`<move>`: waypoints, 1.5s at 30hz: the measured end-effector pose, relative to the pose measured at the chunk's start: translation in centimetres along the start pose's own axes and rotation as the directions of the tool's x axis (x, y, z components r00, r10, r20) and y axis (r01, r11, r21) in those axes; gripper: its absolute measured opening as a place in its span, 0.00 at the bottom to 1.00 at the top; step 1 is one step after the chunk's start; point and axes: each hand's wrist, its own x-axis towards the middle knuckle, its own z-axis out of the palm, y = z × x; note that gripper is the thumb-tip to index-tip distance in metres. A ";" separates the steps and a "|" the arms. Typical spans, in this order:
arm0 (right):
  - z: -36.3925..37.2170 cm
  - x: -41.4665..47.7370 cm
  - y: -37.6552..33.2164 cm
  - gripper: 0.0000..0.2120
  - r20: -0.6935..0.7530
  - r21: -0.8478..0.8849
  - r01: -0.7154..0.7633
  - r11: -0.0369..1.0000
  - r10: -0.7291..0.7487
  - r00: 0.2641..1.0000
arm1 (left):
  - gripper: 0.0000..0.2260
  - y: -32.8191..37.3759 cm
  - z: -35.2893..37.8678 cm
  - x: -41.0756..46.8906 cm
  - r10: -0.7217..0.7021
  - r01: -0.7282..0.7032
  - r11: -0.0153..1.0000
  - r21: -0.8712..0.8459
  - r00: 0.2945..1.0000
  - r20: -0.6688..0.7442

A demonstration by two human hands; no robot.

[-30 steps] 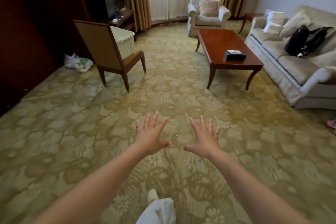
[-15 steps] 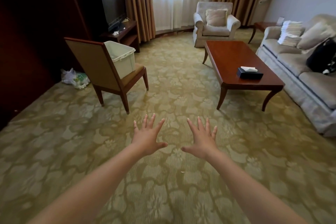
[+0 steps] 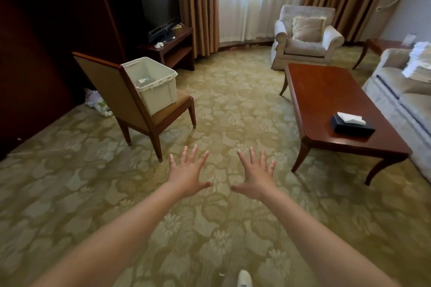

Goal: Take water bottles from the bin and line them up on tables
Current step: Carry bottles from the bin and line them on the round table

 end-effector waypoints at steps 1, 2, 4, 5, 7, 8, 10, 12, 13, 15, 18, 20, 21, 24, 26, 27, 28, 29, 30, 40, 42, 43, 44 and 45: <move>-1.0 1.9 0.9 0.52 0.005 -0.010 0.021 1.000 -0.021 1.000 | 0.44 0.8 -0.5 1.7 -0.016 0.016 1.000 -0.009 1.000 0.002; -2.0 3.7 1.8 0.52 0.006 -0.015 0.039 0.999 -0.039 0.999 | 0.44 1.6 -1.0 3.3 -0.034 0.034 0.999 -0.023 0.999 -0.001; -3.6 7.1 3.4 0.52 0.005 -0.031 0.070 0.997 -0.070 0.998 | 0.44 2.8 -1.8 6.2 -0.066 0.065 0.996 -0.054 0.998 -0.009; -4.4 8.6 4.1 0.52 0.007 -0.041 0.081 0.996 -0.081 0.997 | 0.44 3.2 -2.2 7.5 -0.077 0.076 0.995 -0.068 0.997 -0.015; -5.5 11.3 5.0 0.52 0.018 -0.057 0.100 0.993 -0.099 0.995 | 0.44 3.9 -2.8 9.8 -0.095 0.093 0.992 -0.086 0.995 -0.021; -5.9 12.6 5.3 0.52 0.023 -0.061 0.109 0.992 -0.108 0.994 | 0.44 4.1 -3.0 11.0 -0.105 0.103 0.990 -0.092 0.994 -0.019; -6.5 15.3 5.9 0.52 0.035 -0.068 0.129 0.989 -0.127 0.991 | 0.44 4.4 -3.3 13.5 -0.131 0.129 0.987 -0.099 0.991 -0.013; -7.0 18.2 6.3 0.52 0.050 -0.076 0.151 0.986 -0.148 0.988 | 0.44 4.4 -3.7 16.1 -0.153 0.152 0.982 -0.111 0.988 -0.008; -7.2 19.7 6.4 0.52 0.056 -0.079 0.159 0.984 -0.155 0.986 | 0.44 4.3 -3.9 17.4 -0.161 0.159 0.980 -0.118 0.987 -0.008; -7.7 22.8 6.4 0.52 0.069 -0.087 0.174 0.981 -0.168 0.983 | 0.44 3.9 -4.2 20.0 -0.170 0.168 0.977 -0.130 0.985 -0.004; -8.4 28.3 6.1 0.53 0.074 -0.106 0.197 0.975 -0.190 0.979 | 0.44 2.8 -4.6 24.6 -0.194 0.193 0.972 -0.132 0.981 0.003; -9.0 32.5 5.4 0.53 0.079 -0.116 0.216 0.970 -0.208 0.975 | 0.44 1.7 -5.2 28.3 -0.210 0.209 0.968 -0.140 0.978 0.004; -9.4 34.7 5.0 0.53 0.084 -0.118 0.227 0.967 -0.218 0.972 | 0.43 1.1 -5.5 30.3 -0.217 0.216 0.966 -0.141 0.976 0.004; -10.8 41.4 3.5 0.52 0.088 -0.127 0.265 0.956 -0.255 0.963 | 0.43 -0.9 -7.0 36.1 -0.244 0.242 0.959 -0.147 0.970 0.000; -11.7 45.7 2.4 0.52 0.090 -0.139 0.287 0.948 -0.277 0.957 | 0.43 -2.4 -8.4 39.7 -0.256 0.253 0.954 -0.159 0.967 -0.002; -12.2 47.7 1.8 0.52 0.087 -0.145 0.299 0.943 -0.289 0.953 | 0.42 -3.2 -9.0 41.4 -0.260 0.256 0.953 -0.162 0.965 -0.006; -12.6 49.7 1.3 0.52 0.081 -0.149 0.310 0.939 -0.301 0.950 | 0.42 -4.1 -9.6 43.2 -0.266 0.261 0.952 -0.162 0.964 -0.013; -13.1 51.5 0.7 0.52 0.078 -0.151 0.318 0.936 -0.309 0.948 | 0.42 -5.0 -10.2 44.8 -0.274 0.267 0.950 -0.161 0.962 -0.019; -13.5 53.3 0.2 0.52 0.079 -0.152 0.321 0.935 -0.313 0.947 | 0.42 -5.9 -10.7 46.3 -0.283 0.276 0.948 -0.162 0.959 -0.024; -13.7 68.9 -6.3 0.52 0.187 -0.159 0.429 0.889 -0.400 0.897 | 0.42 -15.2 -12.5 56.5 -0.424 0.422 0.891 -0.167 0.905 0.020; -13.4 72.7 -8.5 0.52 0.207 -0.157 0.485 0.860 -0.452 0.868 | 0.42 -17.4 -12.8 58.7 -0.471 0.468 0.867 -0.170 0.882 0.023; -13.4 74.7 -9.8 0.52 0.218 -0.155 0.512 0.845 -0.476 0.852 | 0.42 -18.6 -13.1 59.9 -0.496 0.492 0.854 -0.170 0.868 0.018; -13.5 76.7 -11.1 0.52 0.230 -0.156 0.537 0.829 -0.498 0.836 | 0.42 -19.8 -13.4 61.1 -0.523 0.517 0.838 -0.173 0.852 0.013; -13.6 78.7 -12.4 0.52 0.242 -0.161 0.563 0.811 -0.520 0.819 | 0.42 -20.9 -13.8 62.3 -0.549 0.542 0.821 -0.179 0.836 0.013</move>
